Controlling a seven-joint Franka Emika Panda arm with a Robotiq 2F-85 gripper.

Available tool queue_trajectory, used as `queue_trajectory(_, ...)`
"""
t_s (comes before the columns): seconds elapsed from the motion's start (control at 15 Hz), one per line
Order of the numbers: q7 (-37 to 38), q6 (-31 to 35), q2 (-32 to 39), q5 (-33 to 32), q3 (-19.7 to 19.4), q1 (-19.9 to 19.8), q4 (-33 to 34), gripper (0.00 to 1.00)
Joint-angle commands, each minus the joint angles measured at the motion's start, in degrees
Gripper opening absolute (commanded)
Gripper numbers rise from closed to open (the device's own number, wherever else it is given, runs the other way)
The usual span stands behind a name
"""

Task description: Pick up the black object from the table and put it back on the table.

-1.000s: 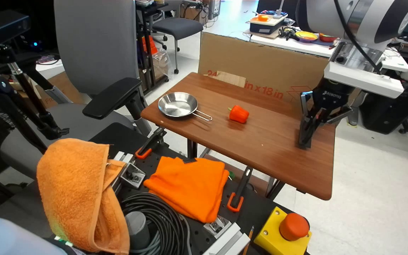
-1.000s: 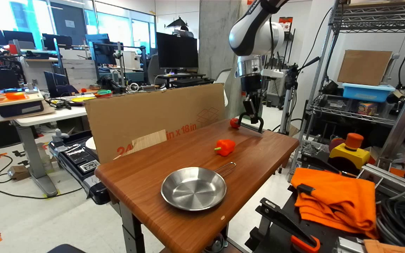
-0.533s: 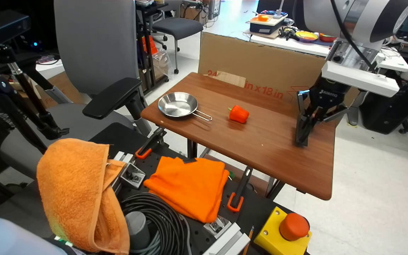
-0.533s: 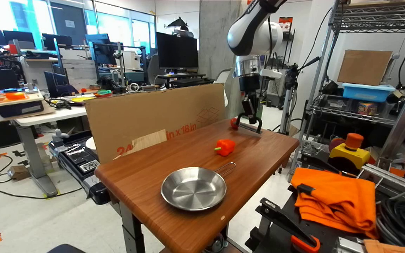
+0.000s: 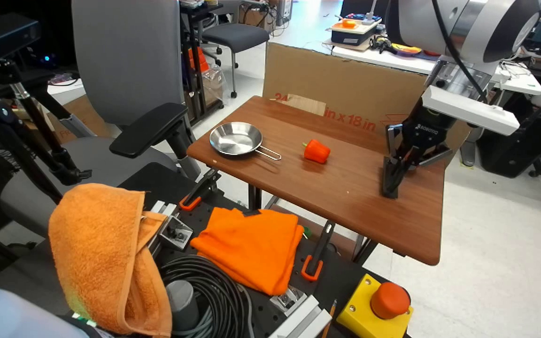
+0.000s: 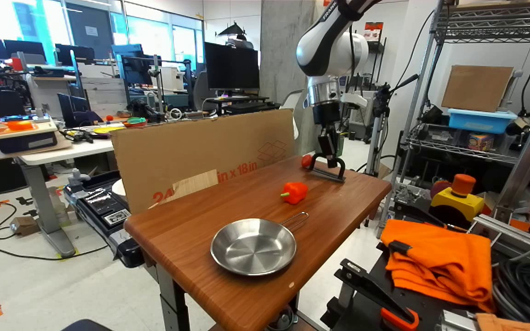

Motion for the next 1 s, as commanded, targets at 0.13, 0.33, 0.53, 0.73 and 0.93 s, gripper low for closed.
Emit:
queue_trajectory(0.13, -2.4, -2.4, 1.7, 1.1, 1.2, -1.6, 3.0, 0.04)
queue_trajectory(0.33, -2.9, -2.9, 1.9, 1.2, 1.2, -1.7, 3.2, 0.40)
queue_trajectory(0.53, -2.7, -3.7, 1.9, 1.8, 1.1, -1.8, 3.6, 0.56)
queue_trajectory(0.73, -2.7, -4.5, 1.7, 1.9, 1.1, -1.8, 4.0, 0.77)
queue_trajectory(0.93, -3.4, -4.3, 1.3, 2.1, 1.4, -2.0, 3.9, 0.98)
